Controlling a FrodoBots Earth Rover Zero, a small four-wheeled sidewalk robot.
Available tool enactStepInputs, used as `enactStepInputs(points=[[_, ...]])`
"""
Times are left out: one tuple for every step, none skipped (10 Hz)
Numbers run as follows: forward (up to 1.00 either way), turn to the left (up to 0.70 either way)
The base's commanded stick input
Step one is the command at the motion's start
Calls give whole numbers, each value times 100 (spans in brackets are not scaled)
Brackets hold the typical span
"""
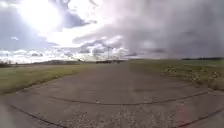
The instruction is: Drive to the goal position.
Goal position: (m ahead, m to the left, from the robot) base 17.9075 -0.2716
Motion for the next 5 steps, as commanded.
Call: enactStepInputs(points=[[100, 0], [100, 0], [100, 0], [100, 0], [100, 0]])
